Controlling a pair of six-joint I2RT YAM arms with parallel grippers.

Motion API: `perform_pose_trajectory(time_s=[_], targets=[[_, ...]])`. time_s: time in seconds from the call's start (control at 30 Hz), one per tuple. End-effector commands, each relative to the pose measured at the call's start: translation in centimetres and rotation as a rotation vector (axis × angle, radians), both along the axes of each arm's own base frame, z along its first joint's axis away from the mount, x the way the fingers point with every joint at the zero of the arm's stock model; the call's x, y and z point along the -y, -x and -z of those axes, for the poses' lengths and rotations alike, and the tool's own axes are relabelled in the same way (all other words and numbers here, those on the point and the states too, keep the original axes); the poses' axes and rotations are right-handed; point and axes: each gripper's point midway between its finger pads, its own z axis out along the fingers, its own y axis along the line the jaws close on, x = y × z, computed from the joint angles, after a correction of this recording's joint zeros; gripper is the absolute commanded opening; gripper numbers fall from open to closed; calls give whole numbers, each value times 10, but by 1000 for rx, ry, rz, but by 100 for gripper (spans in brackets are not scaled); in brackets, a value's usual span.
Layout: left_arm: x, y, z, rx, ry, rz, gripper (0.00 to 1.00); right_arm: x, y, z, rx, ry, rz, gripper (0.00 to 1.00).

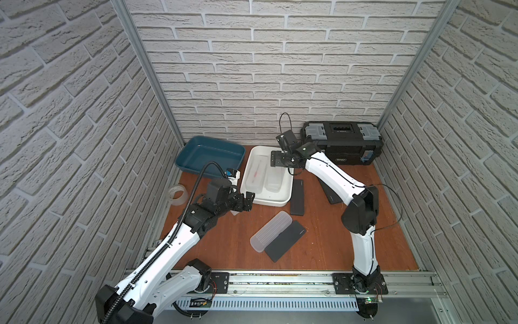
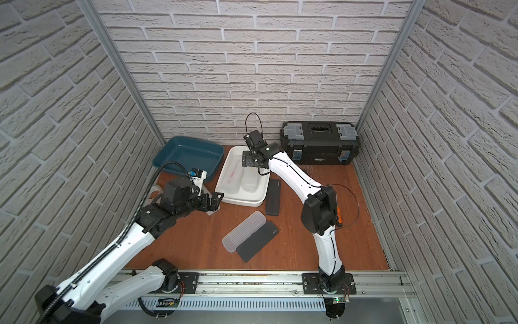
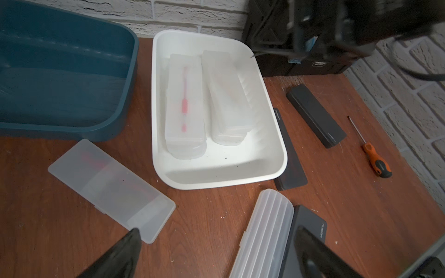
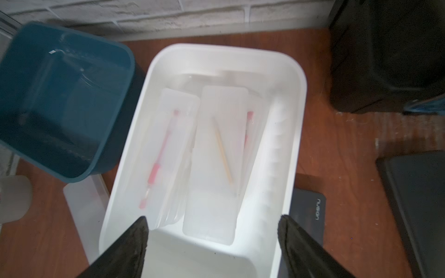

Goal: Place the pencil cases by color into the storage box
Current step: Place the pencil case at the storage box.

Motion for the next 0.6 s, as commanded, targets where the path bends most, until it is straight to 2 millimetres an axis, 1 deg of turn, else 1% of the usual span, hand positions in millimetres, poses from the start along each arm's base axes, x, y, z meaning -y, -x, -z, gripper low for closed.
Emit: perform_pose_trajectory(time_s=[0.0, 0.07, 0.13, 0.2, 0.27, 0.33, 0.43, 0.57], targets=[[-12, -11, -1, -50, 2, -88, 98, 17, 16, -39, 108, 30, -43, 86], [-23, -20, 2, -91, -11, -164, 98, 27, 32, -50, 144, 45, -71, 85], [-34, -28, 5, -118, -42, -238, 98, 33, 51, -55, 183, 61, -139, 85], [-47, -34, 7, -144, -65, -327, 98, 43, 69, -58, 218, 80, -172, 85], [-61, -39, 10, -196, -76, -413, 98, 54, 88, -65, 265, 98, -201, 85], [-77, -40, 17, -274, -106, -511, 98, 61, 106, -72, 318, 100, -234, 85], [-93, -42, 29, -352, -166, -591, 98, 67, 132, -77, 399, 86, -274, 85], [-105, -44, 47, -394, -103, -687, 98, 66, 159, -72, 482, 103, -332, 84]])
